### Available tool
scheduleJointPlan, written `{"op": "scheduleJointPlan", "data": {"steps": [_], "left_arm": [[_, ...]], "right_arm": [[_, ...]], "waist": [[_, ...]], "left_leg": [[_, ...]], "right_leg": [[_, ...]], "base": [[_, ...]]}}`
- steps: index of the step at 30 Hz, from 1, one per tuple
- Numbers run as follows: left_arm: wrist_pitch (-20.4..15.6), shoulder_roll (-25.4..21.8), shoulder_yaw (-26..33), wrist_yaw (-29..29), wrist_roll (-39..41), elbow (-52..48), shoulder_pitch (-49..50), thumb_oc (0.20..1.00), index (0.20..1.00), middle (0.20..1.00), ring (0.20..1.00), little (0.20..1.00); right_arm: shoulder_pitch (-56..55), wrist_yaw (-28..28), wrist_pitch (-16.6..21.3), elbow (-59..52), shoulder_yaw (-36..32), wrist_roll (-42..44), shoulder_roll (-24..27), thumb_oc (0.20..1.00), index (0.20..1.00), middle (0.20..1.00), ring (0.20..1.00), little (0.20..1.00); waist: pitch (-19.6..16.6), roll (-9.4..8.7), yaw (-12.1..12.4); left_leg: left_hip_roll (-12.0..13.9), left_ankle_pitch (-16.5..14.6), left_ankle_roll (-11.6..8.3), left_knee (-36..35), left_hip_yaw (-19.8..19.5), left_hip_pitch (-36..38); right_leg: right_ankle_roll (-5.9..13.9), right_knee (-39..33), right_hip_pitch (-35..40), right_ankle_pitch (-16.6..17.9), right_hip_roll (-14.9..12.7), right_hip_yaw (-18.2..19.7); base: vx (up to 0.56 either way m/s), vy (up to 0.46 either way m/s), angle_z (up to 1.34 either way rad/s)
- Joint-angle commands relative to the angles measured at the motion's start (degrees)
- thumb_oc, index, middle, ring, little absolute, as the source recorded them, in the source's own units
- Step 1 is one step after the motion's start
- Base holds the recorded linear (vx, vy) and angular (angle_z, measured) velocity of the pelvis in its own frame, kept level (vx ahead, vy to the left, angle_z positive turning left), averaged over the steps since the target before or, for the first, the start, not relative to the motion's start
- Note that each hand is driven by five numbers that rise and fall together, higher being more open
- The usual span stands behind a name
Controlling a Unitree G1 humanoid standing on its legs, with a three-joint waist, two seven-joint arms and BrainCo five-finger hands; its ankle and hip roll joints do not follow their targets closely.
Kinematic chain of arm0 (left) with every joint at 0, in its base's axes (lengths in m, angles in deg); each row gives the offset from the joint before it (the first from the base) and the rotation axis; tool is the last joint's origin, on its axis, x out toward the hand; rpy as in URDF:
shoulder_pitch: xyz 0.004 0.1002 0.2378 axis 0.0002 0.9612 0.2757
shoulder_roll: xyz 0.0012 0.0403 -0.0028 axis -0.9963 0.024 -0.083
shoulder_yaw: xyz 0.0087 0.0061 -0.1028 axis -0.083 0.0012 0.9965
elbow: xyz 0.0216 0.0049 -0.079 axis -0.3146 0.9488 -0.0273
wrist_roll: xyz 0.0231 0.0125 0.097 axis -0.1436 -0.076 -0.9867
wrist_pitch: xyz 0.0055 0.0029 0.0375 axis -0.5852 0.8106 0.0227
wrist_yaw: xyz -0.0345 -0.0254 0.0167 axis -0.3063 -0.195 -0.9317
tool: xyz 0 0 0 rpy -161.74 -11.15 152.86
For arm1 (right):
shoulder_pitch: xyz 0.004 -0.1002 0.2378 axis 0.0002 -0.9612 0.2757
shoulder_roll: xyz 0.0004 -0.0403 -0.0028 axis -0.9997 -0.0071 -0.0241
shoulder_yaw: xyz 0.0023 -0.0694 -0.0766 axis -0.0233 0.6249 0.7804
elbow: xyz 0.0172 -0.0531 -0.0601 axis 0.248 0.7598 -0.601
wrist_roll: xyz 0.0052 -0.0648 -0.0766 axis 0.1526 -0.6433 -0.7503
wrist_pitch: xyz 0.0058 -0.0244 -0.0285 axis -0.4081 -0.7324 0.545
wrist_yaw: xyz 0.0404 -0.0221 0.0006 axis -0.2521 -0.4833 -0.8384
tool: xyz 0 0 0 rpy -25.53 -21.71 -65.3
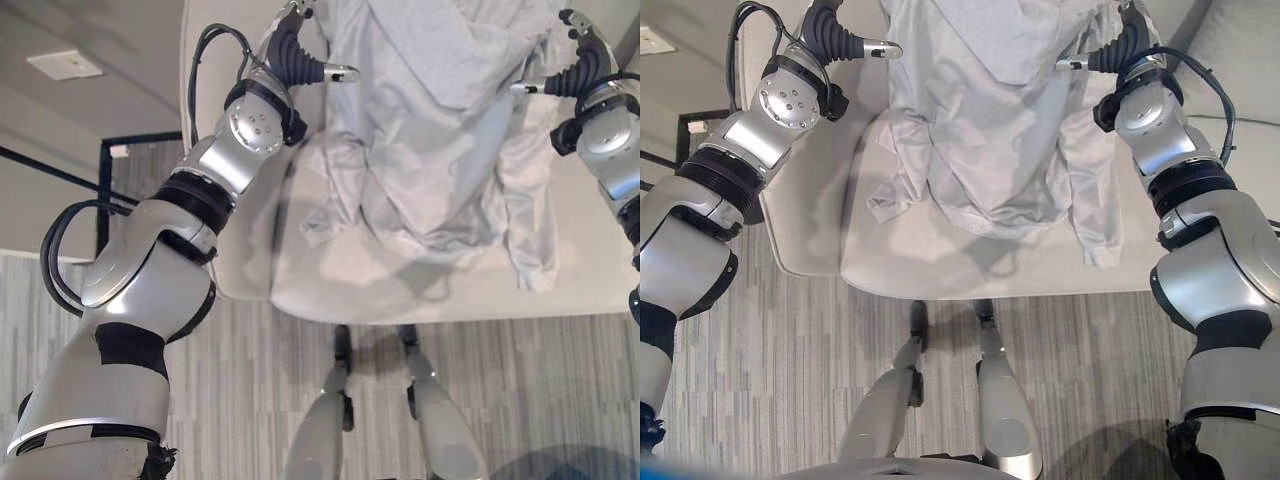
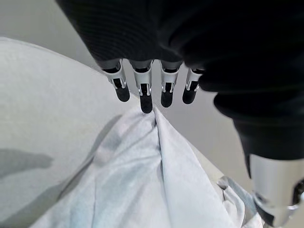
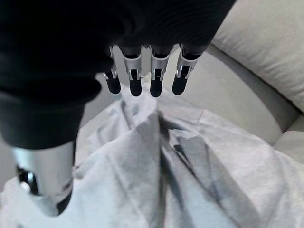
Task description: Hang the clothes on the sofa on the clothes rack.
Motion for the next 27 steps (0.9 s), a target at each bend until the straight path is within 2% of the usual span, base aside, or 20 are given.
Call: {"op": "scheduleJointPlan", "data": {"steps": [1,12,21,27], "left_arm": [[-2.2,-2.5,-1.7,1.9,0.8,3.5,-5.5,1.000,1.000,1.000,1.000,1.000],[-2.8,-3.5,-2.6,2.5,2.2,3.1,-7.4,1.000,1.000,1.000,1.000,1.000],[-2.3,-1.4,-6.1,0.7,3.2,8.5,-12.5,1.000,1.000,1.000,1.000,1.000],[-2.3,-0.7,-7.1,0.3,3.0,9.0,-13.6,1.000,1.000,1.000,1.000,1.000]], "right_arm": [[5.8,1.2,1.8,0.9,1.0,3.0,2.4,1.000,1.000,1.000,1.000,1.000],[7.3,1.8,2.1,0.2,1.4,4.4,3.5,1.000,1.000,1.000,1.000,1.000],[11.9,-1.6,-0.9,11.3,5.8,7.0,0.4,1.000,1.000,1.000,1.000,1.000],[11.9,-1.8,-1.5,13.1,6.1,7.2,-0.1,1.000,1.000,1.000,1.000,1.000]], "waist": [[0.4,-1.28,-0.2],[0.0,-1.06,0.1],[-0.5,-0.23,0.7],[-0.3,0.19,0.7]], "left_leg": [[-2.1,-6.2,1.03,0.4,-1.0,1.9],[-2.2,-6.4,0.93,0.4,-1.1,2.4],[-2.5,-5.8,0.62,0.4,-1.4,1.7],[-2.7,-5.5,0.54,0.4,-1.5,1.0]], "right_leg": [[2.54,0.6,2.8,-4.9,-1.8,1.9],[2.62,0.6,3.4,-5.2,-2.0,1.4],[2.68,0.6,2.9,-4.7,-2.3,0.8],[2.65,0.6,2.3,-4.6,-2.2,0.8]], "base": [[-0.01,0.006,0.11],[0.00,0.002,0.02],[-0.02,-0.006,0.01],[0.00,0.000,0.00]]}}
